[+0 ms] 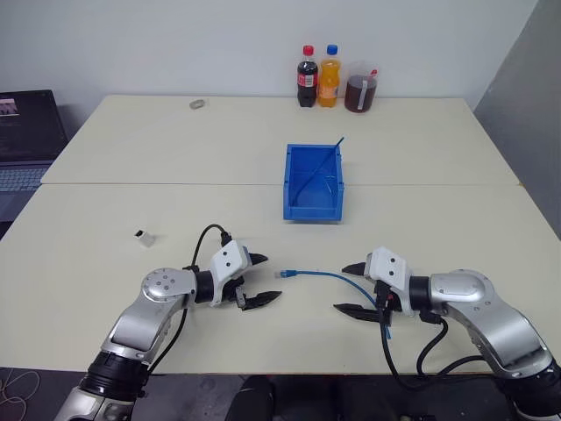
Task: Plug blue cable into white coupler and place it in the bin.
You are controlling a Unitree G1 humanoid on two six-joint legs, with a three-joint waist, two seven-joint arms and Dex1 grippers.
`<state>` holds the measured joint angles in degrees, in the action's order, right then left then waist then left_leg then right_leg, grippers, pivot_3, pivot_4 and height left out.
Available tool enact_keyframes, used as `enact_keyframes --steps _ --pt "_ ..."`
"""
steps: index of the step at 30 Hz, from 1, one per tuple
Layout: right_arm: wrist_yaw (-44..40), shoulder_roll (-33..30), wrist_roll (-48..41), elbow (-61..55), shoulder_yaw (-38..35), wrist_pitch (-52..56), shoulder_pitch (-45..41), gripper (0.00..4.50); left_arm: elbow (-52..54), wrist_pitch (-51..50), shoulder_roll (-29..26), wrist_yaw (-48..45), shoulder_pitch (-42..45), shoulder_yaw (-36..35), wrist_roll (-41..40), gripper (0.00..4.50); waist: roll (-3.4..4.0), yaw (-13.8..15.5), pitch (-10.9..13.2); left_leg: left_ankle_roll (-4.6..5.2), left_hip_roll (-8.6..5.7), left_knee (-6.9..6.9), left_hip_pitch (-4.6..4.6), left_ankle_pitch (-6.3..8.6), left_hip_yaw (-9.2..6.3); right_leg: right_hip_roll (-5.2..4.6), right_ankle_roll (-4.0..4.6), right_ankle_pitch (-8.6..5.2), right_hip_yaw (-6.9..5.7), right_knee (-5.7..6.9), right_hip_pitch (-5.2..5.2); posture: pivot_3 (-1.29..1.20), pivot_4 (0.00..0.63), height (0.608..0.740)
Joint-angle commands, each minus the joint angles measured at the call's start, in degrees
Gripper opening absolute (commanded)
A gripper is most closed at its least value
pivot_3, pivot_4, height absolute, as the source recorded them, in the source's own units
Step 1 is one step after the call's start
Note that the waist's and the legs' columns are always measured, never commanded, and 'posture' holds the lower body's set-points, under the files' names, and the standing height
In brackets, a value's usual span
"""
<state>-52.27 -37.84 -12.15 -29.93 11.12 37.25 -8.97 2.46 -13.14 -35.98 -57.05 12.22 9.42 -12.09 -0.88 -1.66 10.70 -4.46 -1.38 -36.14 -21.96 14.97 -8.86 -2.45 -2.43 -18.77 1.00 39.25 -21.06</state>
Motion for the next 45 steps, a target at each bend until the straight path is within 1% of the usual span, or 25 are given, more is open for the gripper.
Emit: enact_keyframes --steps 1,6,10,11,12,13,17,22,29,31,33,35,38,40,42,45 --pt "2.4 -0.3 -1.5 -3.8 -2.8 1.3 0.8 3.99 -1.2 0.5 0.9 -1.3 0.8 1.8 0.6 3.57 0.00 0.0 0.0 0.00 0.00 -0.01 0.00 0.00 0.00 0.01 0.00 0.00 0.00 0.01 0.00 0.00 0.150 0.740" --pt "4.4 -0.8 -2.5 -5.8 -4.7 2.7 2.5 3.99 -2.9 1.1 1.6 -2.1 1.5 3.0 1.5 2.42 0.00 0.0 0.0 0.00 -0.01 -0.05 0.01 -0.01 0.00 0.01 0.00 0.00 0.01 0.08 0.00 0.00 0.150 0.740" --pt "5.7 -1.1 -3.3 -7.0 -5.6 3.2 3.6 3.99 -3.7 1.4 2.3 -2.6 1.8 3.7 1.7 1.66 0.00 0.0 -0.1 0.00 -0.01 -0.07 0.02 0.00 0.00 0.01 0.00 0.00 0.01 0.10 0.01 0.00 0.150 0.740" --pt "5.9 -1.2 -3.5 -7.2 -5.8 3.3 3.7 3.99 -3.8 1.5 2.4 -2.7 1.7 3.8 1.8 1.34 0.00 0.0 -0.1 0.00 -0.02 -0.07 0.03 0.00 0.01 0.01 0.00 0.00 0.02 0.11 0.01 0.00 0.150 0.740" --pt "6.1 -1.3 -3.7 -7.3 -5.9 3.3 3.9 3.99 -3.9 1.6 2.5 -2.8 1.7 3.9 1.8 1.23 0.01 0.0 -0.1 0.00 -0.02 -0.07 0.03 0.00 0.01 0.01 0.00 0.00 0.02 0.12 0.01 0.00 0.150 0.740" --pt "6.6 -1.2 -3.9 -7.4 -6.1 3.7 4.0 3.99 -4.0 1.6 2.6 -2.8 1.7 3.9 1.8 0.96 0.01 0.0 -0.1 0.01 -0.02 -0.08 0.04 0.00 0.01 0.01 0.00 0.00 0.02 0.14 0.01 0.00 0.150 0.740" --pt "7.2 -1.2 -4.5 -7.3 -6.6 4.0 4.3 3.99 -4.2 1.2 3.0 -3.1 1.6 3.5 1.0 0.21 0.01 0.0 -0.1 0.01 -0.02 -0.16 0.05 0.00 0.00 0.02 0.00 0.00 0.02 0.22 0.02 0.00 0.150 0.740" --pt "8.1 0.3 -7.8 -8.0 -8.6 4.5 5.2 3.99 -3.8 -0.4 4.3 -2.8 2.2 2.2 -0.7 0.20 0.01 0.0 -0.1 0.01 -0.01 -0.25 0.05 0.00 -0.01 0.02 0.00 0.00 0.01 0.30 0.05 0.00 0.150 0.740" --pt "8.1 1.6 -19.2 -13.7 -12.9 11.2 9.4 3.99 -3.2 -0.5 6.6 -3.3 4.1 2.1 -1.7 0.20 0.01 0.0 -0.1 0.02 0.00 -0.43 0.03 0.00 -0.09 0.04 0.00 0.00 -0.02 0.41 0.07 0.00 0.150 0.740" --pt "8.5 1.6 -20.6 -13.6 -13.1 11.9 10.1 3.99 -3.3 -0.5 6.8 -3.5 4.5 1.7 -1.9 0.20 0.01 0.0 -0.1 0.03 -0.01 -0.52 0.01 0.00 -0.09 0.12 0.00 0.00 -0.01 0.46 0.08 0.00 0.150 0.740" --pt "8.9 1.6 -20.1 -12.7 -11.9 10.9 9.8 3.99 -3.3 -0.1 6.1 -3.9 4.5 0.8 -2.3 0.20 0.01 -0.1 -0.1 0.03 -0.02 -0.60 0.03 0.01 -0.09 0.15 0.00 0.00 0.00 0.58 0.08 0.00 0.150 0.740" --pt "10.1 3.2 -19.5 -11.0 -11.1 9.8 9.1 3.99 -3.2 -0.2 5.5 -4.2 4.4 0.1 -2.7 0.20 0.01 -0.2 -0.1 0.03 -0.04 -0.68 0.06 0.01 -0.04 0.22 0.01 0.00 0.03 0.66 0.07 0.00 0.150 0.740" --pt "11.8 7.3 -19.1 -7.9 -10.0 6.7 8.8 3.99 -1.4 -2.2 5.4 -3.4 4.1 -1.4 -4.1 0.20 0.01 -0.2 -0.1 0.04 0.04 -0.67 0.12 0.00 -0.06 0.40 0.14 0.07 0.02 0.68 0.05 0.00 0.150 0.740" --pt "12.1 10.4 -17.7 -5.7 -8.4 2.0 9.6 3.99 0.8 -4.3 5.0 -2.7 3.2 -2.6 -5.4 0.20 0.01 -0.2 -0.1 0.05 0.09 -0.67 0.10 -0.01 -0.14 0.46 0.15 0.08 -0.03 0.71 0.03 0.00 0.150 0.740" --pt "11.2 11.4 -17.6 -5.1 -5.7 1.2 9.3 3.99 1.6 -6.3 3.9 -2.5 2.4 -4.5 -6.9 0.20 0.01 -0.2 -0.1 0.05 0.08 -0.67 0.09 -0.01 -0.13 0.45 0.16 0.09 0.01 0.71 0.01 0.00 0.150 0.740" --pt "8.7 10.2 -18.8 -4.3 -2.5 2.9 8.7 3.99 3.2 -9.4 3.3 -1.6 1.0 -6.7 -9.2 0.20 0.02 -0.3 -0.1 0.05 0.08 -0.67 0.09 -0.01 -0.04 0.41 0.16 0.09 0.10 0.71 -0.02 0.00 0.150 0.740"
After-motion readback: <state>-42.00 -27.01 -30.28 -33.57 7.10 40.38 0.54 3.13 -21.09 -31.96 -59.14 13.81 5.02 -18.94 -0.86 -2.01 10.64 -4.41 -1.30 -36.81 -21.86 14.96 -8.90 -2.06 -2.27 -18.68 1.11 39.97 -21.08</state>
